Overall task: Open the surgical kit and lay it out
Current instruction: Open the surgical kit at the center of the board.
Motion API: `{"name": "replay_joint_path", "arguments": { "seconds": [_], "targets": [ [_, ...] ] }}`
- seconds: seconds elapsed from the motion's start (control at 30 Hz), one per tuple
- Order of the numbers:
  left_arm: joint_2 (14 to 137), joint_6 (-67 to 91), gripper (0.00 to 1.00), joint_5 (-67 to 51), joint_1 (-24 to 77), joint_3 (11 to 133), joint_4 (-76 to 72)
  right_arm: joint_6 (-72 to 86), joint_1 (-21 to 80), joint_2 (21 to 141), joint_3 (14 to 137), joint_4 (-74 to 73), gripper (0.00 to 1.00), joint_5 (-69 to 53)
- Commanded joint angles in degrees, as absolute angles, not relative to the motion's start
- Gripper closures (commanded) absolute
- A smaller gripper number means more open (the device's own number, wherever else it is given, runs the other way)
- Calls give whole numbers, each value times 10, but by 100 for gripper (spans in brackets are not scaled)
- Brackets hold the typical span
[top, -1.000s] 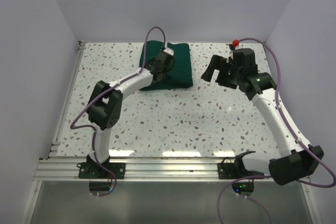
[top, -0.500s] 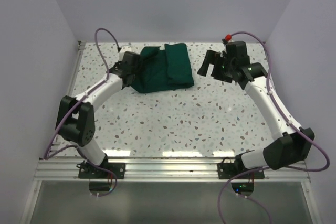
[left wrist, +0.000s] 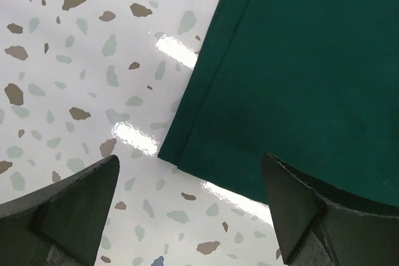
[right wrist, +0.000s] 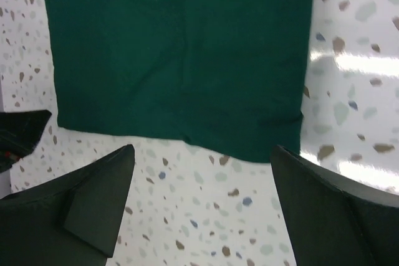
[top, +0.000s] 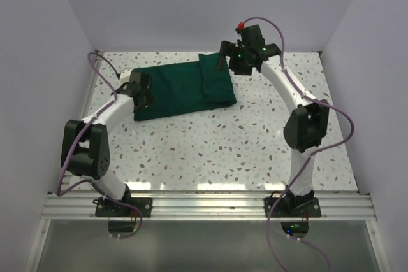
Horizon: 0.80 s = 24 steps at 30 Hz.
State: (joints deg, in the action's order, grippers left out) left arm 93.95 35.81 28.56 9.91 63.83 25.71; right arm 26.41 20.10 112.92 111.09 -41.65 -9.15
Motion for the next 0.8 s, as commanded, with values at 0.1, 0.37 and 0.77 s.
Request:
{"name": "replay_joint_path", "arguments": {
  "seconds": [0.1,0.37,0.77],
  "targets": [
    [912,379,0,251,102,623,263,223,260,1252,1304,-473,6,-71],
    [846,382,3,216,103,592,281,171,334,1336,1361,-519,12,92],
    [722,388,5,181,102,527,304,142,341,1410,1357,-547,38,229]
  ]
}}
